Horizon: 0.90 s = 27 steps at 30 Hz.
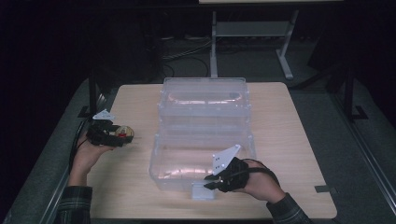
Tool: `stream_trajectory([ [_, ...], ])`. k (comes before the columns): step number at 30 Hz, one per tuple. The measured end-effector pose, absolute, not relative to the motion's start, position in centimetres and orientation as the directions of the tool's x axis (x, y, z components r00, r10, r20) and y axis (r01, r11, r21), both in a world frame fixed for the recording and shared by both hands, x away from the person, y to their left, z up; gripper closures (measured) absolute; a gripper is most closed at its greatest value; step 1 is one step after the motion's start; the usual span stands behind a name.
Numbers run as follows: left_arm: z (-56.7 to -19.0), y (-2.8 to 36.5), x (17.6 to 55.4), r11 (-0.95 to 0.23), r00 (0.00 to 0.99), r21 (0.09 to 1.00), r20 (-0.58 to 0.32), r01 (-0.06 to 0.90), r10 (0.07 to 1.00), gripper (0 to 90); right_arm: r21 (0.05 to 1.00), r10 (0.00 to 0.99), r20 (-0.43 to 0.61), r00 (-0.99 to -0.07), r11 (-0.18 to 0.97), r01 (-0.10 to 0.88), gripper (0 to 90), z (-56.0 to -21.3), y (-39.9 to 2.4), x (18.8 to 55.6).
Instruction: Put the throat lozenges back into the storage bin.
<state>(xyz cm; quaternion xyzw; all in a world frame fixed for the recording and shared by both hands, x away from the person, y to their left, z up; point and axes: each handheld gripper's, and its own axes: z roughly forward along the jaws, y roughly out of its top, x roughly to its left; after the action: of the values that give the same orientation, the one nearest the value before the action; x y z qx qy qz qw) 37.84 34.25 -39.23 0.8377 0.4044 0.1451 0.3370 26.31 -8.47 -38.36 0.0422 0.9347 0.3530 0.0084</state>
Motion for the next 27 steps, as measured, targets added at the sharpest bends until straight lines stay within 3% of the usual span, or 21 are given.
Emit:
stream_trajectory([
  [17,-36.1,32.9,35.2,-0.488,0.714,0.722,-0.011,0.490,0.700,20.4,0.661,0.085,0.013,-0.996,0.747,0.072,75.5,-38.4,-8.5,26.3],
  [27,-34.3,30.2,32.9,-0.508,0.753,0.741,0.005,0.439,0.658,20.4,0.660,0.085,0.014,-0.996,0.747,0.073,75.5,-38.4,-8.5,26.3],
])
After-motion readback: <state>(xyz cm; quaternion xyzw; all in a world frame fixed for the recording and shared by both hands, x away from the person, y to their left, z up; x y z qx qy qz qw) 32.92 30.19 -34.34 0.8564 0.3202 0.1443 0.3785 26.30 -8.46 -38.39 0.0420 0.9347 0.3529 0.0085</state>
